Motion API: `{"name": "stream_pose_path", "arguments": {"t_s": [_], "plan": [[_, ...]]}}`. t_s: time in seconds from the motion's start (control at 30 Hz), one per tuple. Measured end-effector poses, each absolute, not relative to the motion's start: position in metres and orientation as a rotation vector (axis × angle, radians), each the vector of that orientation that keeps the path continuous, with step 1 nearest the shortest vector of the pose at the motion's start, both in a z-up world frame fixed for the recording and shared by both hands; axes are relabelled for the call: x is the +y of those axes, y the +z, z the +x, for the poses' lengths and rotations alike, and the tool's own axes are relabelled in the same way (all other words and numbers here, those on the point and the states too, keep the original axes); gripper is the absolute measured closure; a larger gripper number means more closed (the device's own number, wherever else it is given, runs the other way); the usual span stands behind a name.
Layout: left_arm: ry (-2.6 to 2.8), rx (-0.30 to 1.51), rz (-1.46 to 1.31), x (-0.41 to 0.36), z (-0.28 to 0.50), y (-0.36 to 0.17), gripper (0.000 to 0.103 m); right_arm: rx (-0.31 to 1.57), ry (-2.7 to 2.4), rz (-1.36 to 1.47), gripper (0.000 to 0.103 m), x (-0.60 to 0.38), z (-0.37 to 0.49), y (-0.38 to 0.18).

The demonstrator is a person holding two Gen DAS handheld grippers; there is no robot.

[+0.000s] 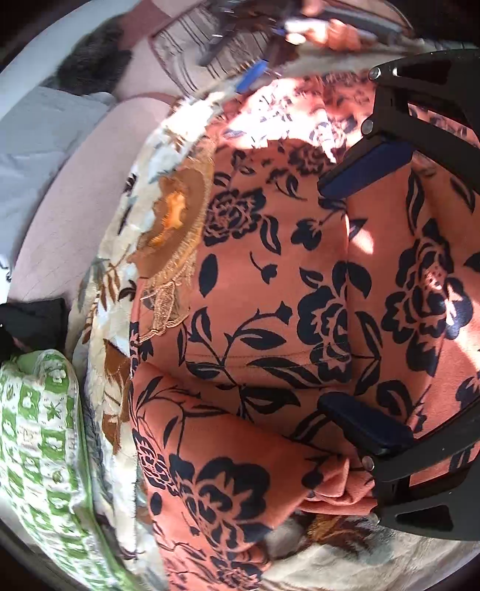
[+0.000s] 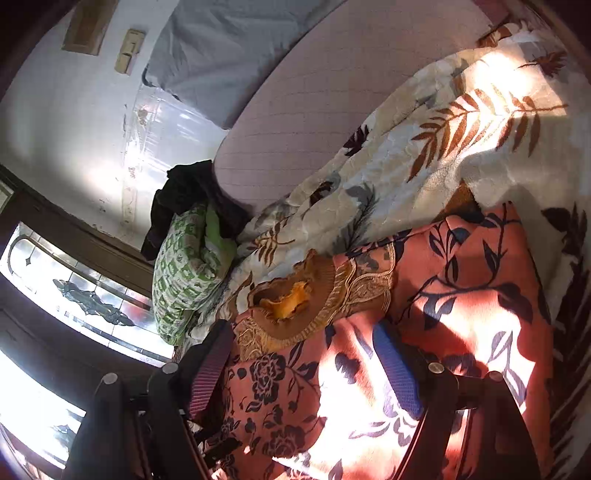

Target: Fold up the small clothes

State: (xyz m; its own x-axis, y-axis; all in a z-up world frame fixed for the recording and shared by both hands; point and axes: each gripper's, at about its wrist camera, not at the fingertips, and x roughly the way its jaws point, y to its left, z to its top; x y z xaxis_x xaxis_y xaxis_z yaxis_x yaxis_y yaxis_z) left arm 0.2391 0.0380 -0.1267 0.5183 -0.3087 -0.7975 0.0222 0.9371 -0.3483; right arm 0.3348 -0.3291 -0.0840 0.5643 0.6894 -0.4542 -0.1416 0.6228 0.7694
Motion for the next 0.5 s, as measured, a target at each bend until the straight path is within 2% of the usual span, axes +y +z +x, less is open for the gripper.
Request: {"name": "stream_pose_path", "arguments": {"t_s": [0.17,0.27,0.5], "plan": [[-0.293,0.961,-0.442,0.054,0.217,-0.105,0.000,0.778,0.602,0.698,0.022,-0.320,0.246,-0.081],[-0.263,0.989,-0.516,0.056,0.207,-0.113,0.000,0.752,0.586,0.729,0.022,-0.324,0.211,-0.097],[-0.243,1.002,-0.730,0.067,0.224,-0.129,0.001,0.780,0.611,0.743,0.022,-0.320,0.201,-0.122]]}}
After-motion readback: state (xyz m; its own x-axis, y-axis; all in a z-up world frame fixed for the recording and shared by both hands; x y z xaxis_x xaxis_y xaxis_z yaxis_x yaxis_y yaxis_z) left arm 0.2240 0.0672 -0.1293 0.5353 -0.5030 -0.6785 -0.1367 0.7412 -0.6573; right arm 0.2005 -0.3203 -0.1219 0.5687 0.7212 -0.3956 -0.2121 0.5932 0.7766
